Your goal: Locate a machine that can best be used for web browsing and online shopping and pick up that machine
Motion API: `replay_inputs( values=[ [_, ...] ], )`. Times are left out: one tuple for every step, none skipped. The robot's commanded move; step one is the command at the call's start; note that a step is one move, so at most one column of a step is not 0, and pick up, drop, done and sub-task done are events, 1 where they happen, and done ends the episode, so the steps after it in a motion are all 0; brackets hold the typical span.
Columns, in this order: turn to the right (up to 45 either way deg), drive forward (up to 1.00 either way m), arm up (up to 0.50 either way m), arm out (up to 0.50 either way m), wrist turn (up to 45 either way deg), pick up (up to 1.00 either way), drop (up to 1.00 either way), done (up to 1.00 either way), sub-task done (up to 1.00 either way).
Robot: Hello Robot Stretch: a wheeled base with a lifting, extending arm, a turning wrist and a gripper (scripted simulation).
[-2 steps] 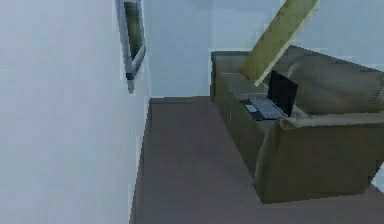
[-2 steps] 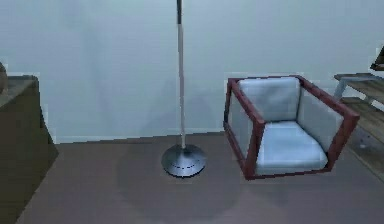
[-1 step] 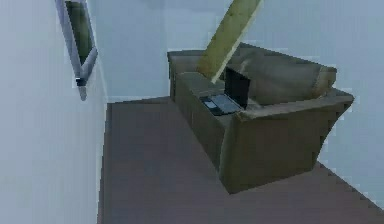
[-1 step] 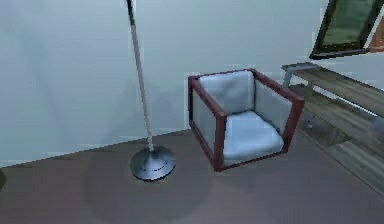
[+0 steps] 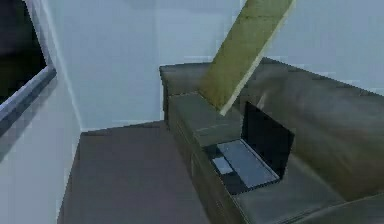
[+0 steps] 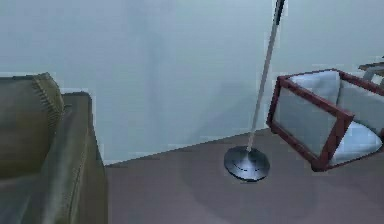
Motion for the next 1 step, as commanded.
replay_inputs(
  values=[
    [-45.0, 0.00, 0.00, 0.00, 0.0, 0.00, 0.00, 0.00, 0.00]
  ],
)
